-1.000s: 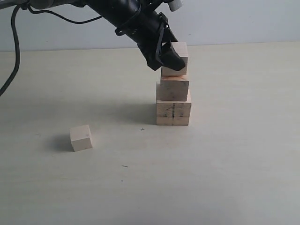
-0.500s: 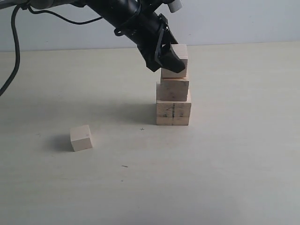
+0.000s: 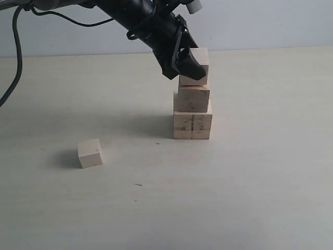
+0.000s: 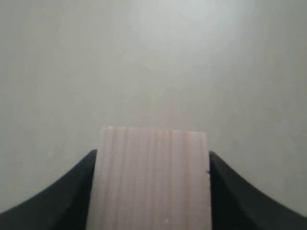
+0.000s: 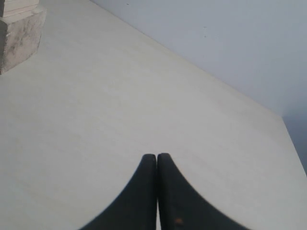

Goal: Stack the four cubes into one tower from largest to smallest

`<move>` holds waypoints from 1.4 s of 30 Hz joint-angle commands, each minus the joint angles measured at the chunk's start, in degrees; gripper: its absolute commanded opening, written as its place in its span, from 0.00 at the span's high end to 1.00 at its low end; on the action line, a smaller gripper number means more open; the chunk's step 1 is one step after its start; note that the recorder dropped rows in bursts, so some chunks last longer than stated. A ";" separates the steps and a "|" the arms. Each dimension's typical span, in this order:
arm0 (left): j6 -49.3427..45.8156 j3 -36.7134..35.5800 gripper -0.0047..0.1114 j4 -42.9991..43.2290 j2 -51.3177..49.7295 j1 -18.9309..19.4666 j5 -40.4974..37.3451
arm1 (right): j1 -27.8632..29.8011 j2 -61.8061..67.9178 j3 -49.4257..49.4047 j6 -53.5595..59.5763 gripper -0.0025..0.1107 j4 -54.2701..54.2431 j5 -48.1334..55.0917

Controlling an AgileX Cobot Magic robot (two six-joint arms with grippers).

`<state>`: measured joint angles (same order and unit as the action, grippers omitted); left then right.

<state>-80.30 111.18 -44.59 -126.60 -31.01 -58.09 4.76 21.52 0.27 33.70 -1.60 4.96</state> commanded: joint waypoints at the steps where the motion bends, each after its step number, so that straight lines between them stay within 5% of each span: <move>1: -0.41 0.49 0.69 -2.49 0.00 0.08 0.22 | -0.09 -0.24 -0.27 0.07 0.98 -0.13 -0.32; 6: -0.41 0.49 0.55 -2.60 0.00 0.08 0.22 | -0.09 -0.24 -0.27 0.07 0.98 -0.02 -0.32; 16: -0.51 0.49 0.51 -2.17 0.00 0.08 0.22 | -0.09 -0.24 -0.27 0.07 0.98 -0.02 -0.32; 23: -0.51 0.49 0.35 -2.15 0.00 0.08 0.22 | -0.09 -0.24 -0.27 0.07 0.98 -0.02 -0.32; 42: -0.51 0.49 0.36 -2.15 0.00 0.08 2.33 | -0.09 -0.24 -0.27 0.07 0.98 -0.02 -0.32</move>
<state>-80.70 111.18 -45.87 -126.60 -31.01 -56.52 4.76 21.52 0.27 33.70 -1.60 4.96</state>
